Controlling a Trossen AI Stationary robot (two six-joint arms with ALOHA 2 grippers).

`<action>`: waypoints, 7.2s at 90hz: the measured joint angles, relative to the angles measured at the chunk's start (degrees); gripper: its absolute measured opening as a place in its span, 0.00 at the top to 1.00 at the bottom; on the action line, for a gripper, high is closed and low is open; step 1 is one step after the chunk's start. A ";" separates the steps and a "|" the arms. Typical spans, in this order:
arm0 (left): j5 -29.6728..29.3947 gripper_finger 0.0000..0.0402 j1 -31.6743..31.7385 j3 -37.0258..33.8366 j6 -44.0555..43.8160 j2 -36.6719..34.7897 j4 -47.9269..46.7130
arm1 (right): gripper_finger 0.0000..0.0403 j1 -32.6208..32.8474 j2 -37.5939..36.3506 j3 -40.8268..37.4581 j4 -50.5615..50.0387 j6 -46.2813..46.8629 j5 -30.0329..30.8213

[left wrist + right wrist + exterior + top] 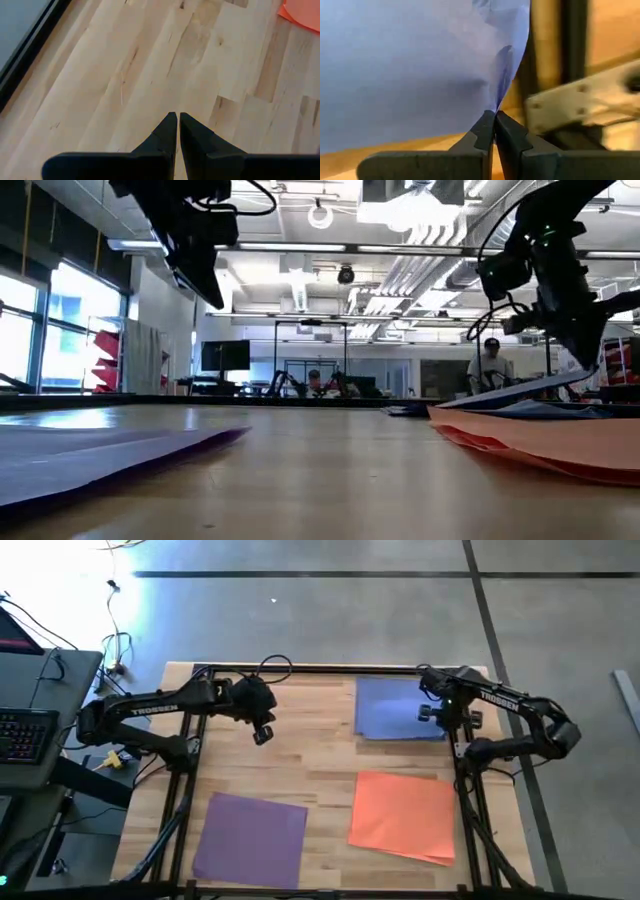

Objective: Organize paper
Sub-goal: Stack the blue colored paper on top of the blue colored paper, then adjust the stacked colored papers

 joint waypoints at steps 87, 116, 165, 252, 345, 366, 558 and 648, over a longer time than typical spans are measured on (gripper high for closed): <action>0.00 1.00 0.02 0.02 -0.08 0.00 0.06 | 1.00 0.22 3.60 0.02 3.42 -2.59 0.86; 0.00 1.00 0.02 0.02 -0.09 0.00 0.08 | 0.95 2.07 8.26 0.02 3.19 -2.13 1.80; 0.00 1.00 0.02 0.04 -0.17 0.00 0.12 | 0.69 6.66 7.39 4.00 6.90 -6.92 0.40; -0.35 1.00 0.39 0.04 -4.63 0.20 1.21 | 0.69 22.80 52.59 45.34 18.15 -11.29 -4.17; -0.51 1.00 0.57 0.04 -6.01 0.37 1.41 | 0.69 13.41 32.03 28.53 2.46 -23.41 7.53; -1.39 1.00 1.87 0.04 -6.04 1.17 1.82 | 0.75 14.24 29.22 14.91 17.61 -15.71 -0.35; -2.16 1.00 4.70 0.00 -9.25 8.67 5.44 | 0.84 26.52 24.72 21.41 20.35 -3.58 0.93; 0.03 1.00 5.46 15.96 -13.52 44.65 16.37 | 0.90 8.32 13.03 -7.75 27.42 -16.16 3.87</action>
